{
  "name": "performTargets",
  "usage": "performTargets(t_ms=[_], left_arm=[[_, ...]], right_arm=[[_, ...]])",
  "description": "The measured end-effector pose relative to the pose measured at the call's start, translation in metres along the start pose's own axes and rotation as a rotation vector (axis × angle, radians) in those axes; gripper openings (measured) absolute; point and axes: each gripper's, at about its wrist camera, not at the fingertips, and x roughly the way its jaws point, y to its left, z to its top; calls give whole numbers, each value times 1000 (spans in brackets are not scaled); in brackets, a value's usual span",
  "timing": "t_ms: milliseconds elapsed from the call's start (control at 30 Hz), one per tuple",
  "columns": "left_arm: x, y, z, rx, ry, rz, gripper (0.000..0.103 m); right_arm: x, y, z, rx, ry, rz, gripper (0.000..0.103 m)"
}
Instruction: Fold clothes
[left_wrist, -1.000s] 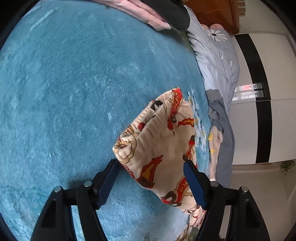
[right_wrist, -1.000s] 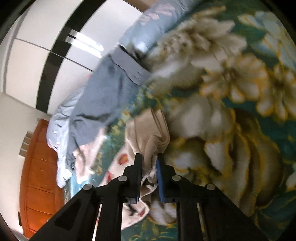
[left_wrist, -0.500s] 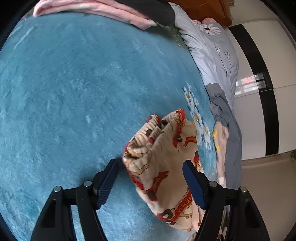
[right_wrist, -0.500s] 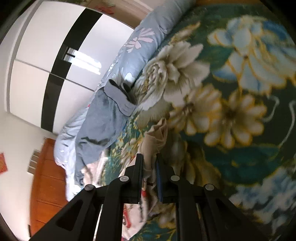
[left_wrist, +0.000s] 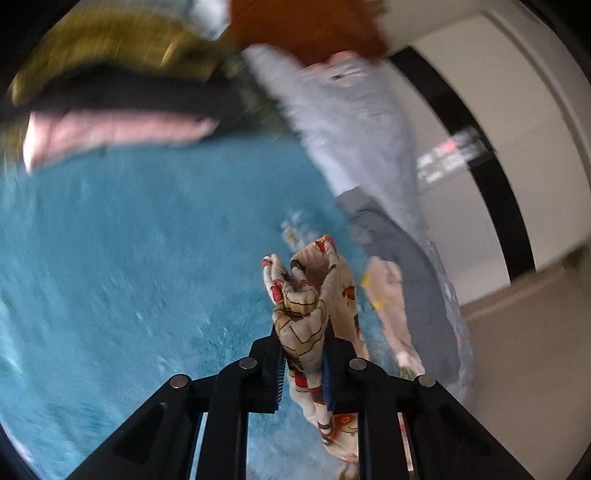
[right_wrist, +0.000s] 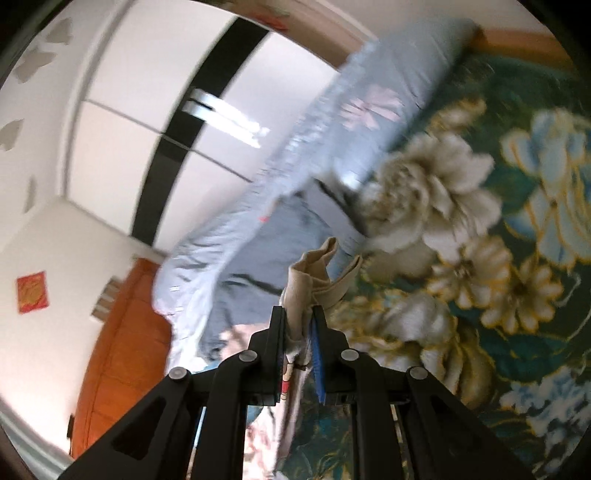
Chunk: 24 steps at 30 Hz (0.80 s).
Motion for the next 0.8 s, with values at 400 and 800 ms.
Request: performTargets(t_ms=[400,800], left_arm=[[22,123,-69,-210,194,147,18],[-30,90,-57,-119,42,237,55]], right_arm=[[-16,-127,-63,224,133,-184,14],[-13,-105,-53,146,140,-204,14]])
